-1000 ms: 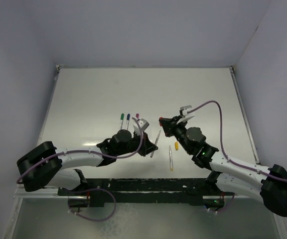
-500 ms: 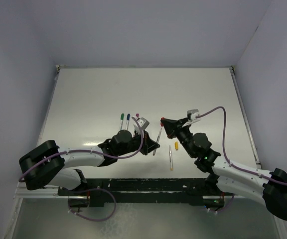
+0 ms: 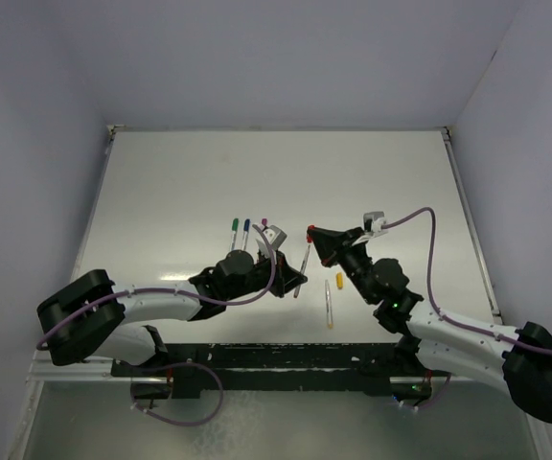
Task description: Insert the pens into the pen caps
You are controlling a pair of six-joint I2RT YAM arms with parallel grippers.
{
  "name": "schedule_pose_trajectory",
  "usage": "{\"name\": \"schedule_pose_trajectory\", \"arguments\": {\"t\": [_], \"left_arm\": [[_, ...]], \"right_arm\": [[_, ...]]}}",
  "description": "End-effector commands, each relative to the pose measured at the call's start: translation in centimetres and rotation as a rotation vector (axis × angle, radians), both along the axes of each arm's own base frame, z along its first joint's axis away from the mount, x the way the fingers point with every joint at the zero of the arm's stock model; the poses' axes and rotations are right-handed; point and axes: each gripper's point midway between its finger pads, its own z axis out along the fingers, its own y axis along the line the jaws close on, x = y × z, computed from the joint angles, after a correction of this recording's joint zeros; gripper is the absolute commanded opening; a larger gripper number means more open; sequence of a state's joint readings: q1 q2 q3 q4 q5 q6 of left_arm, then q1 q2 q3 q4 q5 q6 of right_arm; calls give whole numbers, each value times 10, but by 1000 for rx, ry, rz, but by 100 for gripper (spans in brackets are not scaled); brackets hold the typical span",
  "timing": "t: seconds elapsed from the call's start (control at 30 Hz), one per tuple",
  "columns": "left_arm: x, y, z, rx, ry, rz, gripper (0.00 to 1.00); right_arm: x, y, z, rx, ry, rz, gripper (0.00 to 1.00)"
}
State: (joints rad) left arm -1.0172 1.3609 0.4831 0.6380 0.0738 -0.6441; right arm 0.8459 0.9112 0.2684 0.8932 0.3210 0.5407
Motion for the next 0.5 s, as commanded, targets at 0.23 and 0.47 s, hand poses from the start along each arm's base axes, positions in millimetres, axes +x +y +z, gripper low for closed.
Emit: {"name": "schedule_pose_trajectory", "arguments": {"t": [0.23,0.47], "left_arm": [[6,-12,34,-96,-54,-1,0],[7,-4,40,-107,-74,26,0]], "right_arm": [[-1,2,17,55,-43,12,0],[-1,1,16,52,-46,9,0]]}}
